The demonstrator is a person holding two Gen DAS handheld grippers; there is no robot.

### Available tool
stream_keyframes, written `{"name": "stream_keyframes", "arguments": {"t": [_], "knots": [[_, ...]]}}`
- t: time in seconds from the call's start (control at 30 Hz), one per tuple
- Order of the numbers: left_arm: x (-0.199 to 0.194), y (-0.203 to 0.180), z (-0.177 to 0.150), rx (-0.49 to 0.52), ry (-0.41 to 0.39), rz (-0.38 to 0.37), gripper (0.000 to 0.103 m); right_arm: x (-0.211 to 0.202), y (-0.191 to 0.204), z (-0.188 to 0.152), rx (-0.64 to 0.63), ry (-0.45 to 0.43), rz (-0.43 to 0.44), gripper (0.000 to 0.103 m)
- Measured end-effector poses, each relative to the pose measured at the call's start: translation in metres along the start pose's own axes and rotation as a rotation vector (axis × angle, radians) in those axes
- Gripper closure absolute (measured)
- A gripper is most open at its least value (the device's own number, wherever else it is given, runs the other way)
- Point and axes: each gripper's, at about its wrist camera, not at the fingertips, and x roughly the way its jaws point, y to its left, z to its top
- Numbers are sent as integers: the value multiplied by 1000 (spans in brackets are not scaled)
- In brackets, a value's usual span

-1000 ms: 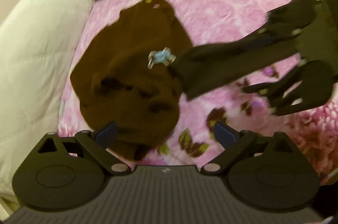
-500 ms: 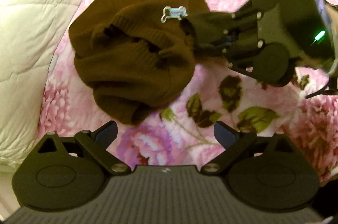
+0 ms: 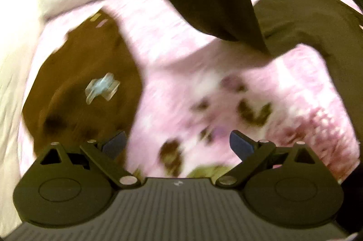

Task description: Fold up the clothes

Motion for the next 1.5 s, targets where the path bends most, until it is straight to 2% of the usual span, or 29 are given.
{"name": "stream_keyframes", "arguments": {"t": [0.03, 0.1, 0.17, 0.23, 0.33, 0.4, 0.5, 0.57, 0.67, 0.73, 0.83, 0.9, 1.03, 1.1, 1.27, 1.4, 1.5], "knots": [[0, -12, 12, 31, -13, -11, 7, -24, -25, 12, 63, -54, -40, 100], [1, -37, 34, 83, -40, -32, 7, -88, -80, 20, 156, -165, -180, 100], [2, -67, 57, 125, -65, -50, 7, -153, -138, 9, 268, -240, -350, 100], [3, -99, 78, 158, -89, -66, 7, -206, -198, -26, 388, -244, -525, 100], [10, -156, 102, 176, -90, -79, 7, -253, -284, -102, 595, -185, -652, 100], [18, -198, 115, 190, -71, -94, 7, -261, -331, -152, 690, -110, -676, 100], [33, -252, 126, 236, -25, -97, 7, -262, -382, -207, 790, -22, -640, 100], [43, -284, 129, 254, 3, -99, 7, -264, -403, -231, 824, 5, -598, 100], [54, -317, 137, 274, 31, -112, 7, -274, -421, -236, 848, -7, -510, 100], [55, -332, 146, 294, 24, -111, 7, -282, -426, -221, 838, -60, -450, 100], [55, -339, 161, 308, 13, -113, 7, -313, -425, -199, 757, -204, -416, 100], [59, -342, 168, 319, 20, -111, 7, -323, -432, -205, 781, -220, -433, 100], [63, -342, 176, 347, 26, -103, 7, -308, -459, -250, 945, -78, -478, 100], [65, -341, 178, 360, 30, -99, 7, -303, -464, -260, 977, -31, -512, 100], [75, -339, 183, 399, 46, -96, 7, -309, -460, -261, 997, -33, -590, 100], [91, -337, 187, 430, 59, -107, 7, -316, -459, -271, 1076, -8, -598, 100], [110, -336, 191, 471, 66, -137, 8, -317, -456, -266, 1044, 23, -620, 97]]}}
